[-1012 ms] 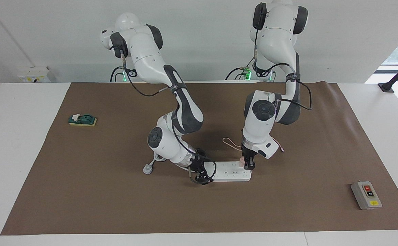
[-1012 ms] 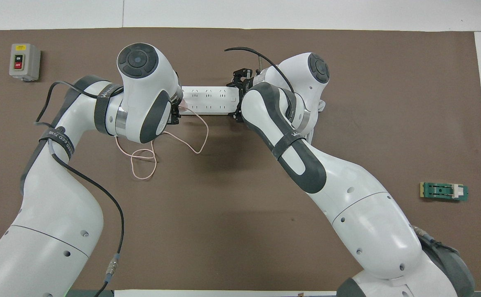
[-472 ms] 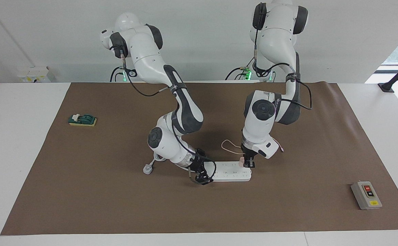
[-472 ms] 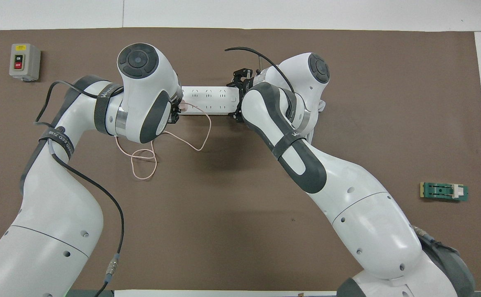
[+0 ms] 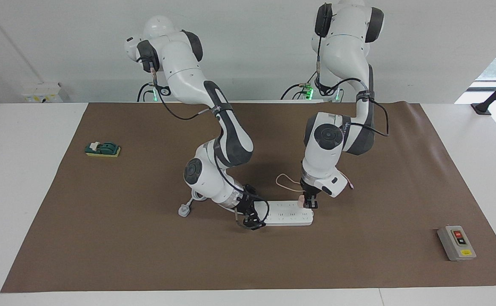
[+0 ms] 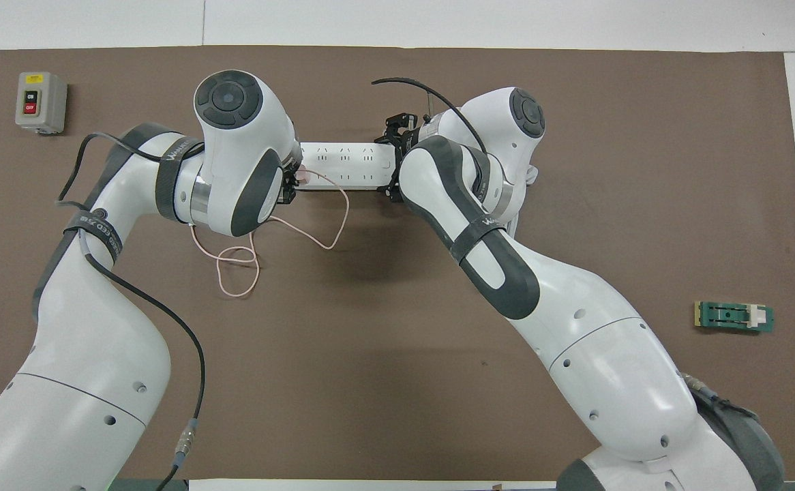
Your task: Unplug charger and place it aside
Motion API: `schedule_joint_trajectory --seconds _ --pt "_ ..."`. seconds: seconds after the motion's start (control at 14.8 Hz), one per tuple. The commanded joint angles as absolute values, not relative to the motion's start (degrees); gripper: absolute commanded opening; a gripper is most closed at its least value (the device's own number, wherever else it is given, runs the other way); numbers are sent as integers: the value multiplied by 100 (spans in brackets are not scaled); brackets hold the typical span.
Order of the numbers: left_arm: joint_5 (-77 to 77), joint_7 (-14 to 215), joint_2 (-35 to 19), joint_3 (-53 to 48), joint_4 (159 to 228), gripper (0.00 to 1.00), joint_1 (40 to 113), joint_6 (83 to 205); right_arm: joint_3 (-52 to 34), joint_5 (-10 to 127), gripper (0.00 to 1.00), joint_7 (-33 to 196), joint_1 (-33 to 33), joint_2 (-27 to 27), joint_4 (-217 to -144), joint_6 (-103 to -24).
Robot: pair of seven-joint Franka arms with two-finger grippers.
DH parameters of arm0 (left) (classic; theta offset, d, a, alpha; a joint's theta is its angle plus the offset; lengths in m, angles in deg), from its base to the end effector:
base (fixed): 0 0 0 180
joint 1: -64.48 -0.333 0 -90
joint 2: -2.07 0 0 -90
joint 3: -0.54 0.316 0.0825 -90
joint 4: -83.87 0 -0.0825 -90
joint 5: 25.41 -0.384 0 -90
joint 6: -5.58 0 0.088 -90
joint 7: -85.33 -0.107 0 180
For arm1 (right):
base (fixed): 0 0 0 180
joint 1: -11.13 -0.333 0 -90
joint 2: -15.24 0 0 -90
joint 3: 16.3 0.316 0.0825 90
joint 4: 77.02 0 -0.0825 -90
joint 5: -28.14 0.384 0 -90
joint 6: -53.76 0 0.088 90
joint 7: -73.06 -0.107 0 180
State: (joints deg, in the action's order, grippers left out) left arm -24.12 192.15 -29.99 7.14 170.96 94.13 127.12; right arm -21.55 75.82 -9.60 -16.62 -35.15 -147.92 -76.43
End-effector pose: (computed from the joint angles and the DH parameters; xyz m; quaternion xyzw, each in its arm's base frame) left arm 0.6437 -0.2889 0.3408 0.7466 0.6645 0.0283 0.0118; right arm 0.7003 0.3321 0.2573 -0.6927 0.6528 0.1903 0.2404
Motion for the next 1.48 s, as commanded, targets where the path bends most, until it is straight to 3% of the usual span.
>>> schedule_joint_trajectory --seconds 0.0,0.54,0.61,0.67,1.08,1.42 --pt "-2603 19089 -2834 748 16835 0 9410 11977 -2104 7639 0 -859 -1638 -3503 -14883 -7799" --pt "-2593 18343 -2430 757 16377 0 9341 10929 -2104 7621 0 -868 -1638 -3503 -14883 -7781" --pt "-2568 17880 -2281 757 16394 0 9331 10842 -2104 7612 11 -868 -1629 -3503 -14883 -7755" --pt "-2541 17275 -2175 765 16394 0 9331 10684 -2113 7586 99 -877 -1629 -3503 -14874 -7737" --pt "-2532 14093 -1595 765 16429 0 8744 10384 -2148 7560 100 -885 -1620 -3337 -14874 -7641" --pt "-2532 10101 -1191 765 16815 0 7953 9971 -2279 7115 100 -868 -1602 -2872 -14979 -7246"
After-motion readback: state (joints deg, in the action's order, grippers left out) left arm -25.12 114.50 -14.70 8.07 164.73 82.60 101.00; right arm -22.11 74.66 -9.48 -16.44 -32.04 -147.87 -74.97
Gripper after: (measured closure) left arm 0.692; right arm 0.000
